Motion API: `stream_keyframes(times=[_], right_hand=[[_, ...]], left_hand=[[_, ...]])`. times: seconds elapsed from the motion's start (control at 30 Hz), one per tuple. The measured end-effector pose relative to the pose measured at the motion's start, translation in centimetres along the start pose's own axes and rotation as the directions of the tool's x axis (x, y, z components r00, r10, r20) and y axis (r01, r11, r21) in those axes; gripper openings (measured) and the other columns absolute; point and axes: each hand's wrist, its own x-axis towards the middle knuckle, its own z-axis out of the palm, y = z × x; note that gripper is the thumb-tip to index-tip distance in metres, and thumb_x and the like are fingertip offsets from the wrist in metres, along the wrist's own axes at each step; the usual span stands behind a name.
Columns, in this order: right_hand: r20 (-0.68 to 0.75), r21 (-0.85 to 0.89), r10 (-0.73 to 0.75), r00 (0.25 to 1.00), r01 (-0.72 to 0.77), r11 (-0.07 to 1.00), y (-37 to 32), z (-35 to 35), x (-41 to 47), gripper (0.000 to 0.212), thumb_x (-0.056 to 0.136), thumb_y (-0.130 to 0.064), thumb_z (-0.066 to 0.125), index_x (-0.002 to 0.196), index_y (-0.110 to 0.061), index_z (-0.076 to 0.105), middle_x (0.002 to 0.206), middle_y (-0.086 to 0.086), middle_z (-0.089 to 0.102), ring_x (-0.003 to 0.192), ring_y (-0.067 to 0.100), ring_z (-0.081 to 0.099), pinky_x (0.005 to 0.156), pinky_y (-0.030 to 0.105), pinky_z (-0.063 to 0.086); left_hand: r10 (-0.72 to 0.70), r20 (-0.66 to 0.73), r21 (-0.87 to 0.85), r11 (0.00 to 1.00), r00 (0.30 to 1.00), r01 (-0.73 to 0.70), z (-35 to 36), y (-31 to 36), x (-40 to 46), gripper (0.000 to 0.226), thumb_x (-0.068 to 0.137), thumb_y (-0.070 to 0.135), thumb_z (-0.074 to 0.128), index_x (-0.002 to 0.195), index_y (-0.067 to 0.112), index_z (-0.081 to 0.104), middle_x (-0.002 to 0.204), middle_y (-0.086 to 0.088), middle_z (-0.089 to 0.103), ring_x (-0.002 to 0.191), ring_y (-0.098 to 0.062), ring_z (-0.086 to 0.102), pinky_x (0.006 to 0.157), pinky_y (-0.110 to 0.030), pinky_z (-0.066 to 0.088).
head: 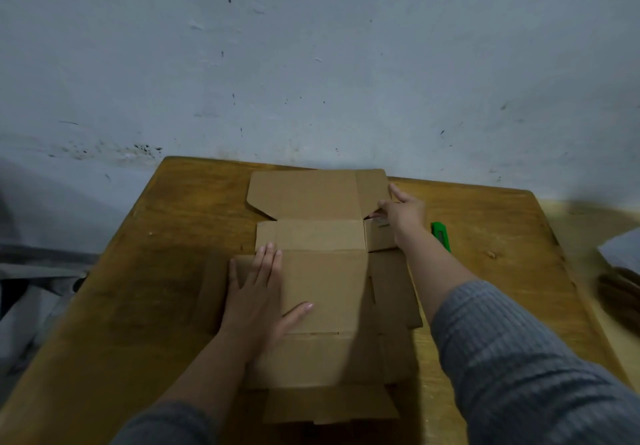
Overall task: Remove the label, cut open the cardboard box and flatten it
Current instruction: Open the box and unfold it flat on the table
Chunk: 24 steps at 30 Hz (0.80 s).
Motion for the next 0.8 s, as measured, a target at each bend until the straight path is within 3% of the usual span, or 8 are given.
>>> stream_keyframes(times=[0.1, 0.23, 0.37, 0.47, 0.53, 0.6, 0.7, 0.8], right_hand=[[0.028, 0.095, -0.001, 1.0, -0.001, 0.995, -1.0, -1.0, -0.5, 0.052, 0.087, 0.005, 0.057, 0.132, -0.021, 0.053, 0.103, 0.014, 0.068, 0.047, 0.008, 0.065, 0.049, 0.017, 0.054], [0.098, 0.109, -0.028, 0.995, 0.017, 0.994, -2.1, -2.9, -1.4, 0.058, 0.088, 0.004, 0.057, 0.137, -0.025, 0.047, 0.109, 0.01, 0.063, 0.064, 0.015, 0.068, 0.072, 0.025, 0.059], [0.086, 0.059, -0.086, 0.993, 0.082, 0.995, -1.5, -4.1, -2.4, 0.059, 0.087, 0.004, 0.058, 0.137, -0.025, 0.046, 0.116, 0.01, 0.064, 0.072, 0.017, 0.068, 0.07, 0.023, 0.058], [0.072, 0.088, -0.087, 0.994, 0.081, 0.993, -0.2, -4.3, -3.0, 0.057, 0.087, 0.001, 0.058, 0.135, -0.028, 0.047, 0.112, 0.01, 0.068, 0.081, 0.018, 0.069, 0.083, 0.033, 0.057], [0.048, 0.104, -0.094, 0.994, 0.088, 0.991, 0.3, -4.3, -3.5, 0.056, 0.087, 0.0, 0.059, 0.134, -0.029, 0.049, 0.102, 0.011, 0.07, 0.082, 0.017, 0.068, 0.088, 0.037, 0.055], [0.037, 0.105, -0.106, 0.994, 0.102, 0.989, 0.5, -4.1, -3.9, 0.057, 0.087, 0.0, 0.059, 0.135, -0.028, 0.049, 0.099, 0.014, 0.069, 0.082, 0.016, 0.068, 0.09, 0.038, 0.055], [0.064, 0.105, -0.13, 0.989, 0.123, 0.987, 0.6, -4.1, -4.5, 0.058, 0.086, 0.003, 0.059, 0.136, -0.025, 0.047, 0.091, 0.016, 0.065, 0.08, 0.017, 0.065, 0.089, 0.035, 0.054], [0.079, 0.118, -0.141, 0.987, 0.131, 0.984, 1.0, -4.2, -5.2, 0.059, 0.086, 0.005, 0.058, 0.137, -0.022, 0.046, 0.092, 0.016, 0.064, 0.078, 0.016, 0.064, 0.086, 0.031, 0.055]], left_hand=[[-0.006, 0.008, 0.023, 1.0, 1.0, 0.006, -0.2, 0.0, 1.4, 0.12, 0.059, 0.084, -0.027, 0.152, 0.01, -0.005, 0.161, -0.008, -0.01, 0.148, -0.022, -0.008, 0.112, -0.06, -0.008], [-0.013, 0.034, 0.142, 0.99, 0.999, 0.009, -0.7, 0.3, 3.5, 0.108, 0.064, 0.075, -0.024, 0.151, 0.012, -0.009, 0.16, -0.01, -0.012, 0.148, -0.023, -0.009, 0.111, -0.063, -0.006], [-0.008, 0.021, 0.154, 0.988, 1.0, 0.004, -0.6, 0.5, 3.9, 0.1, 0.073, 0.071, -0.016, 0.152, 0.013, 0.002, 0.161, -0.011, 0.0, 0.148, -0.025, 0.003, 0.112, -0.062, 0.0], [-0.026, 0.014, 0.144, 0.989, 1.0, 0.024, -0.7, 1.2, 3.5, 0.101, 0.075, 0.07, -0.017, 0.152, 0.011, 0.012, 0.16, -0.013, 0.007, 0.148, -0.027, 0.008, 0.112, -0.067, 0.008], [-0.005, 0.087, 0.146, 0.989, 0.996, -0.008, -1.0, 1.6, 2.9, 0.105, 0.069, 0.075, -0.019, 0.152, 0.012, -0.003, 0.16, -0.011, -0.008, 0.148, -0.024, -0.005, 0.111, -0.066, -0.001], [0.014, 0.184, 0.154, 0.987, 0.983, -0.043, -1.8, 1.7, 2.1, 0.114, 0.064, 0.087, -0.006, 0.15, 0.013, -0.014, 0.158, -0.009, -0.019, 0.147, -0.023, -0.014, 0.109, -0.065, -0.01], [0.033, 0.276, 0.162, 0.983, 0.961, -0.081, -2.4, 1.3, 0.7, 0.131, 0.054, 0.099, 0.014, 0.148, 0.015, -0.02, 0.156, -0.008, -0.027, 0.145, -0.024, -0.02, 0.106, -0.066, -0.014], [0.028, 0.289, 0.147, 0.986, 0.957, -0.073, -2.2, 1.2, -0.1, 0.134, 0.049, 0.099, 0.014, 0.147, 0.016, -0.022, 0.155, -0.007, -0.029, 0.145, -0.024, -0.023, 0.107, -0.066, -0.014]])
